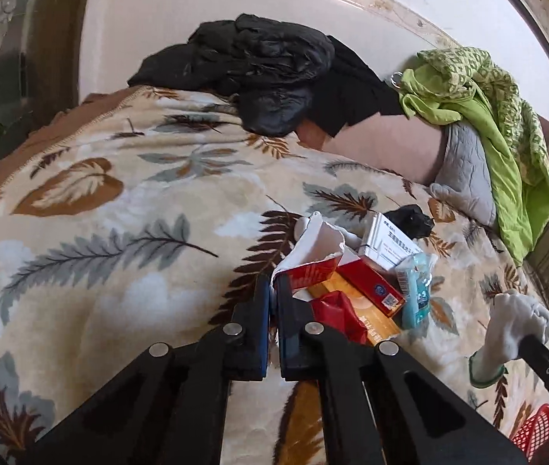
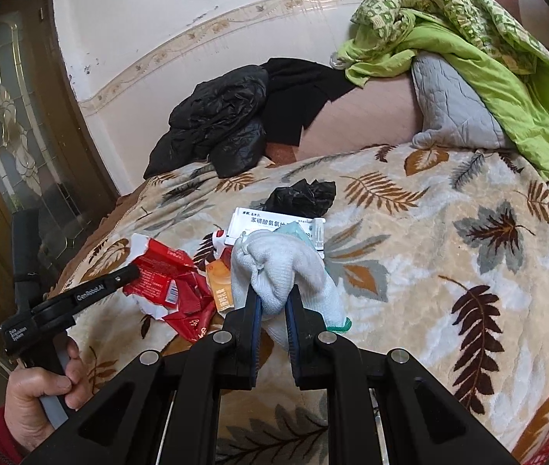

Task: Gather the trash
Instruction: 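Grasp the torn red-and-white packet with the left tool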

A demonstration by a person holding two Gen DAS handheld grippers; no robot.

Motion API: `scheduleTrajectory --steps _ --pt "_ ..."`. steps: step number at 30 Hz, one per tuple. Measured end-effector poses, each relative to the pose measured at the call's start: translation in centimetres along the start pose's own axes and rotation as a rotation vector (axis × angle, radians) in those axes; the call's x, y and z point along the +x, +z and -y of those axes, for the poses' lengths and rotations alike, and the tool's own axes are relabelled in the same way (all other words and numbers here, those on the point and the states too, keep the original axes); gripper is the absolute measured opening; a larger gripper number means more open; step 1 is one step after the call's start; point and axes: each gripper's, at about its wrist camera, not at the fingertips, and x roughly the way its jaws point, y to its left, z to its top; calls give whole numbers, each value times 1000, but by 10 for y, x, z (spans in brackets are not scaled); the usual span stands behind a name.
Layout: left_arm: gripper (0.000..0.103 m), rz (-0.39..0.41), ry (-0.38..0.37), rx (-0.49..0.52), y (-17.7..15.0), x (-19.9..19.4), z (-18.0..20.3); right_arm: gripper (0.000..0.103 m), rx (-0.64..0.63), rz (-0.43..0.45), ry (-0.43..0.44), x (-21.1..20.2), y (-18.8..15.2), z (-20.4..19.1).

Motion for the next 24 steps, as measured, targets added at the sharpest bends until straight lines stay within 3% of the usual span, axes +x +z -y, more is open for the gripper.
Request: scheduleTrajectory --steps 10,14,17,24 --pt "4 -40 97 149 -13 16 19 13 -21 -11 1 1 -4 -5" --pt "4 -62 109 161 -16 25 23 13 -23 -15 3 2 -4 -6" --pt "4 -37 109 153 -14 19 24 13 -26 -13 3 3 -4 -6" --pt "3 134 162 109 -6 -26 24 13 -60 -1 3 2 -4 -13"
